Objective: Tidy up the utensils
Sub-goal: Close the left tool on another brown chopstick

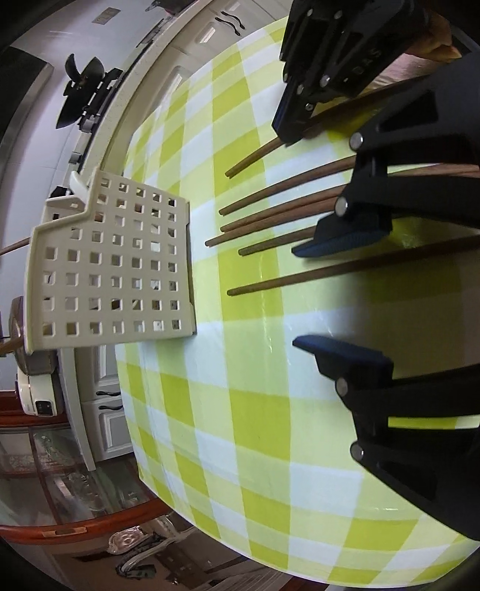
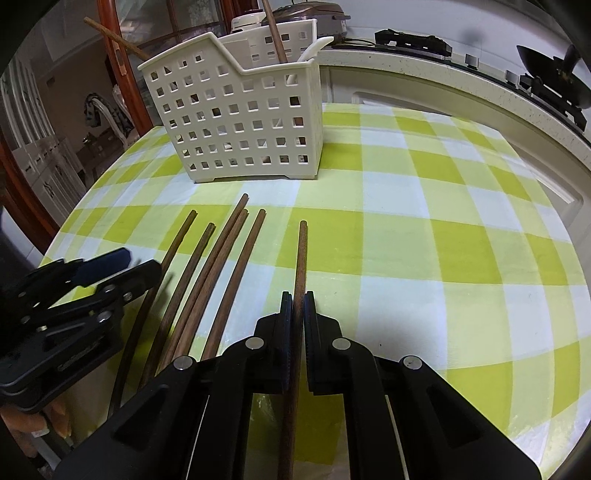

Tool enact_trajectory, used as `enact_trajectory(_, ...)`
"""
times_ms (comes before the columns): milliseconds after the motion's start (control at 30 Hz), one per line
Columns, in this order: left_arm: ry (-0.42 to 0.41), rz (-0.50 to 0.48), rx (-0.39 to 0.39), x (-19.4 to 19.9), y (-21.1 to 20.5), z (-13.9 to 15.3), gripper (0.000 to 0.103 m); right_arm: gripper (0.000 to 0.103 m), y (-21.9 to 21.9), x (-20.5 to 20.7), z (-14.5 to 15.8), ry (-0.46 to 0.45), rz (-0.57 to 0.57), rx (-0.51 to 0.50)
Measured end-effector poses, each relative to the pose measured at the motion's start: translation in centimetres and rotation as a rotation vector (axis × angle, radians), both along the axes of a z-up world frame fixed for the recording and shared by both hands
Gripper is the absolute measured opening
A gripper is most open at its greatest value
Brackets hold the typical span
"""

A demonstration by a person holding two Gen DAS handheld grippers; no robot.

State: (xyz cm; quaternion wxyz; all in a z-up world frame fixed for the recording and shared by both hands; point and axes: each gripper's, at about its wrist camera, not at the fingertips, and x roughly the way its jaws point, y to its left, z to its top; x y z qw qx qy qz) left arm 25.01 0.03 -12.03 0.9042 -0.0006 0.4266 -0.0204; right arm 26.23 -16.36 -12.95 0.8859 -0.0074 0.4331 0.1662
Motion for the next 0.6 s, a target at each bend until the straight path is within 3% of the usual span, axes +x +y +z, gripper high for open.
enact_trajectory(133, 0.016, -0.008, 0.030, 0.6, -0.9, -0.6, 0.027, 0.007, -0.4, 0.0, 0.0, 0.005, 0.010, 0.019)
enact_trajectory(600, 0.036, -0.012, 0.031, 0.9, -1.0, -0.7, 0.027, 0.007, 0.9, 0.2, 0.1, -0.002, 0.054, -0.081)
